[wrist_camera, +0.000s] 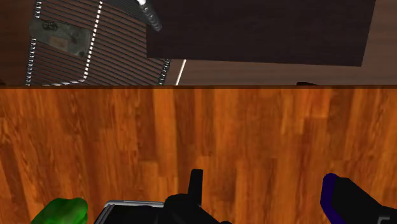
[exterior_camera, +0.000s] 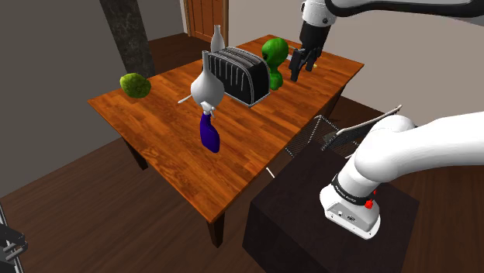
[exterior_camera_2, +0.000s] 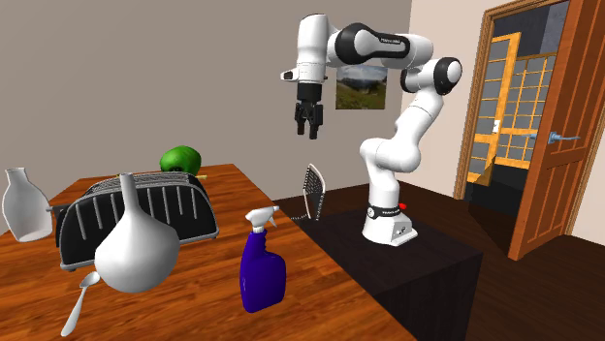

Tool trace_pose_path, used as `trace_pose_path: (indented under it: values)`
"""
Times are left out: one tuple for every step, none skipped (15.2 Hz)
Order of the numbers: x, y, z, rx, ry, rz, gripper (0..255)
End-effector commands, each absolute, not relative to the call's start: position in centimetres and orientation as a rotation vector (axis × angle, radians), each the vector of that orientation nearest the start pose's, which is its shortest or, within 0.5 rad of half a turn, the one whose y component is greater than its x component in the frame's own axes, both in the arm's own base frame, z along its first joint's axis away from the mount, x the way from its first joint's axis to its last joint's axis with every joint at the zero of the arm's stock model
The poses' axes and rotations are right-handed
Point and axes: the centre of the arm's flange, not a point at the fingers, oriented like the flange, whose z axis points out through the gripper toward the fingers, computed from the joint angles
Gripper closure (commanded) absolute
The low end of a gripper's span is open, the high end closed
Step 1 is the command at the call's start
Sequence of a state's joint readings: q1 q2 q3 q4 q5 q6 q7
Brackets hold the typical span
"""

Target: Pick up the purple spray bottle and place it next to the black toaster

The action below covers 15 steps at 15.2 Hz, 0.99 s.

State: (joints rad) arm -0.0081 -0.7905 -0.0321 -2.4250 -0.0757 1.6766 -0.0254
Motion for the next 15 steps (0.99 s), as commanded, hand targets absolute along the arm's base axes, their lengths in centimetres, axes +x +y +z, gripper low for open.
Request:
trace_pose_path:
  values:
    - [31.4,-2.2,56.9,-3.195,-0.001,-0.065,0]
    - [31.7,-1.5,55.9,-3.191,-0.007,-0.083,0]
    - [32.0,-0.8,55.0,-3.187,-0.013,-0.102,0]
    - [32.4,0.0,54.1,-3.184,-0.019,-0.121,0]
    - [32.7,0.7,53.1,-3.180,-0.025,-0.139,0]
    - [33.1,1.5,52.2,-3.176,-0.031,-0.158,0]
    - [33.4,2.2,51.3,-3.171,-0.037,-0.176,0]
    - [33.8,3.0,50.4,-3.167,-0.043,-0.195,0]
    - [34.2,3.8,49.5,-3.163,-0.049,-0.213,0]
    - [34.5,4.5,48.6,-3.158,-0.055,-0.232,0]
    - [34.9,5.3,47.7,-3.154,-0.061,-0.250,0]
    - [35.3,6.1,46.9,-3.149,-0.067,-0.268,0]
    - [35.7,6.9,46.0,-3.144,-0.073,-0.287,0]
    - [36.1,7.7,45.1,-3.139,-0.078,-0.305,0]
    - [36.6,8.4,44.3,-3.134,-0.084,-0.323,0]
